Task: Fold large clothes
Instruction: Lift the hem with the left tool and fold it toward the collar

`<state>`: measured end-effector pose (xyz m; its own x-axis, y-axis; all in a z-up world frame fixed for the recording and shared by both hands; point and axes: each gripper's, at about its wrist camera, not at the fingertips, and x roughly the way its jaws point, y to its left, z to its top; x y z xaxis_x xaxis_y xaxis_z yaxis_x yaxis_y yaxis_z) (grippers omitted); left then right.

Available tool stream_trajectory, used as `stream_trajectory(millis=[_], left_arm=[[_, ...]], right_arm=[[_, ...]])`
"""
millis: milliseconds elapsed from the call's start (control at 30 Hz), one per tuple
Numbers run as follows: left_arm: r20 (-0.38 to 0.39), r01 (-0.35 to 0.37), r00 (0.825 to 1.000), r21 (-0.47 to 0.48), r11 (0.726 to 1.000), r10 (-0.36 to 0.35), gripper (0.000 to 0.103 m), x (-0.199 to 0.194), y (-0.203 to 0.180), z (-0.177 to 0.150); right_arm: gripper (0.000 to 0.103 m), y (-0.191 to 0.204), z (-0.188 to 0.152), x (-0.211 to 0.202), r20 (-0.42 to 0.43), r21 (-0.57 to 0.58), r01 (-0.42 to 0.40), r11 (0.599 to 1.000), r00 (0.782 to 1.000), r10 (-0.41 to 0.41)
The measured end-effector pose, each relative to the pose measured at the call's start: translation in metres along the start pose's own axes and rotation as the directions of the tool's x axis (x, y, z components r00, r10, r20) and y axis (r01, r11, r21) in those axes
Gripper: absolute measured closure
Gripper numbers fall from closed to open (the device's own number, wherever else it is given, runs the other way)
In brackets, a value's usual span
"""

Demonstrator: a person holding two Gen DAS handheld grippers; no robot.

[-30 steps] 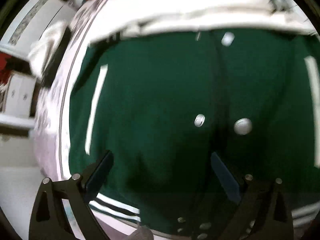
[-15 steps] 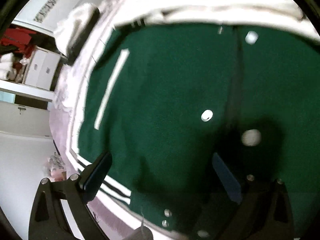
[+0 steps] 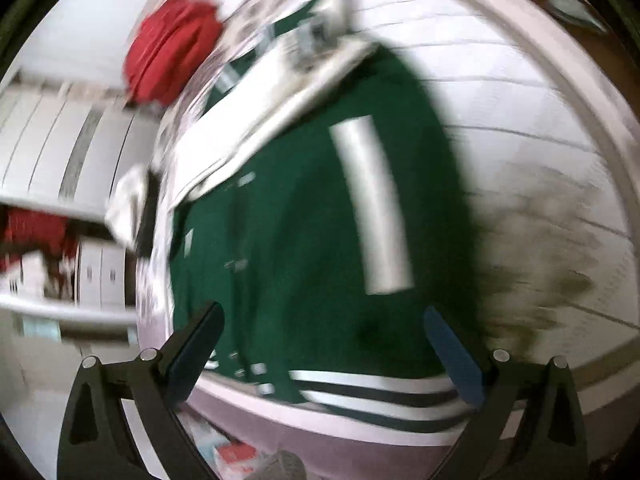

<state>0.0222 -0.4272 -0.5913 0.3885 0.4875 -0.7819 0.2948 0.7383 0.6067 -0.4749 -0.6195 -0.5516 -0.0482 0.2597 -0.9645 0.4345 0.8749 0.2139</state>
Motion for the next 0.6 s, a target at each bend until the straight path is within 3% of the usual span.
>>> stream_trajectory(millis=[67,167,300,400,467,533,567,600], left_arm=[[0.005,-0.009,1.000,0.048,0.999,0.009,0.000,0.000,-0.032,-0.002],[-0.054,-0.033,0.998,0.068,0.997,0.036,0.000,0.027,-0.054,-0.004],[-0.097,-0.156,0.983,0.028,0.987,0.158,0.000,0.065,-0.034,0.007],[-0.122,-0.201,0.972,0.002,0.980,0.200,0.000,0.089,-0.013,0.016],[-0.126,-0.185,0.975,-0.011,0.983,0.182,0.001,0.097,-0.002,0.019],[-0.109,-0.162,0.981,-0.026,0.986,0.159,0.026,0.098,0.012,0.021],[-0.097,-0.119,0.989,-0.058,0.991,0.113,0.074,0.096,0.027,0.022],[-0.088,-0.109,0.991,-0.086,0.990,0.101,0.092,0.090,0.036,0.023]], right_arm=[[0.035,-0.021,-0.003,0.000,0.010,0.046,0.008,0.999,1.000,-0.009],[0.035,-0.042,0.001,0.006,0.014,0.090,0.017,0.996,1.000,-0.019],[0.035,-0.042,0.007,0.012,0.014,0.079,0.005,0.997,1.000,-0.007],[0.035,-0.034,0.013,0.016,0.012,0.062,-0.012,0.998,1.000,0.011],[0.035,-0.028,0.018,0.020,0.009,0.059,-0.024,0.998,1.000,0.024],[0.035,-0.018,0.026,0.026,0.003,0.061,-0.053,0.997,0.999,0.053],[0.035,-0.013,0.029,0.028,0.002,0.057,-0.068,0.996,0.998,0.068],[0.035,-0.009,0.032,0.030,0.003,0.051,-0.077,0.996,0.997,0.077]])
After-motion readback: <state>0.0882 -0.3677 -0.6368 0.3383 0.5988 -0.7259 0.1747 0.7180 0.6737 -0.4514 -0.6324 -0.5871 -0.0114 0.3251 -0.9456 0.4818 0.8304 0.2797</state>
